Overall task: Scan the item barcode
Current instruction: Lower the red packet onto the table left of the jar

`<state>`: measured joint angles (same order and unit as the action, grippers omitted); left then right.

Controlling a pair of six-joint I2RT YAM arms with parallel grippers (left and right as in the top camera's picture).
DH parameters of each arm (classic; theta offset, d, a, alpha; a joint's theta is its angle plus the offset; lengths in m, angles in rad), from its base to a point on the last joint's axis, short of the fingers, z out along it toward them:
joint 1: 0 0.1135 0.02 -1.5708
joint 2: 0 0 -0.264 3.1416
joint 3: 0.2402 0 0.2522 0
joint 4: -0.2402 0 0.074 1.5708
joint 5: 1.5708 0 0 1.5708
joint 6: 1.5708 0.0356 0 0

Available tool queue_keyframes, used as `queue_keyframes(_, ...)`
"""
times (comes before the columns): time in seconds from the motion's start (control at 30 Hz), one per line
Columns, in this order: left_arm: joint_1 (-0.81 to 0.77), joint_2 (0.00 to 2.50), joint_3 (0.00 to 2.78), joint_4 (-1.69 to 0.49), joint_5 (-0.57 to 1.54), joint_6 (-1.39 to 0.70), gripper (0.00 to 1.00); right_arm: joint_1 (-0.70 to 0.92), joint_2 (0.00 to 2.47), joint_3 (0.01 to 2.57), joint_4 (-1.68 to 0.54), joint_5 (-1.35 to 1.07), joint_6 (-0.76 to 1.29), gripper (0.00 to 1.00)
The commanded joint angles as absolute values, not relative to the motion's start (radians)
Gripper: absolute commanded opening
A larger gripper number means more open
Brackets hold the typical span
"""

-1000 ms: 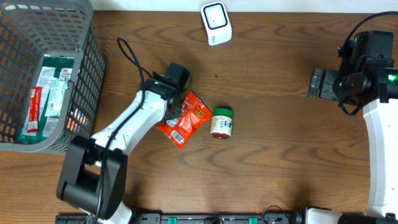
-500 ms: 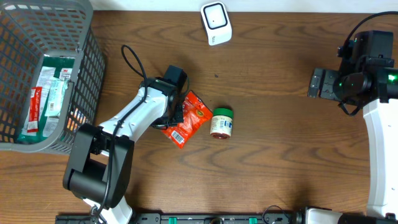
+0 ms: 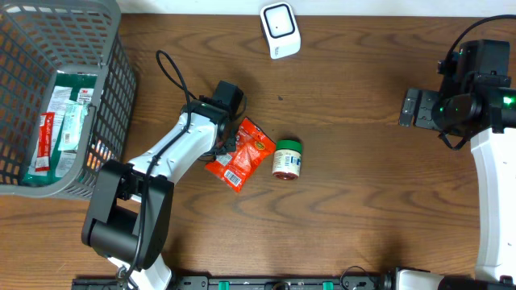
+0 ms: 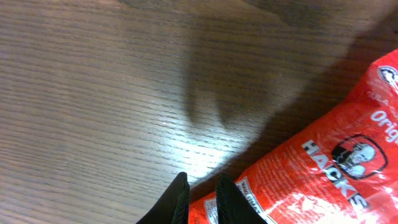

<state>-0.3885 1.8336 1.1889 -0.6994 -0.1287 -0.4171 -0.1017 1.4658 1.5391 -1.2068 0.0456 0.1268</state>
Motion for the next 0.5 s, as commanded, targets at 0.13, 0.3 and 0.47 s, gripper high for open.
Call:
queue_keyframes(0.13, -0.391, 1.845, 1.114, -0.696, -0.165, -0.405, 0.17, -0.104, 1.465, 1.549, -1.205, 0.055, 0.141, 0.99)
queue_keyframes(0.3, -0.392, 1.845, 1.076, -0.678, -0.139, -0.404, 0.17, -0.104, 1.465, 1.549, -1.205, 0.055, 0.141, 0.99)
queue_keyframes(0.47, -0.392, 1.845, 1.076, -0.667, 0.05, -0.384, 0.17, -0.104, 1.465, 1.549, -1.205, 0.055, 0.141, 0.99)
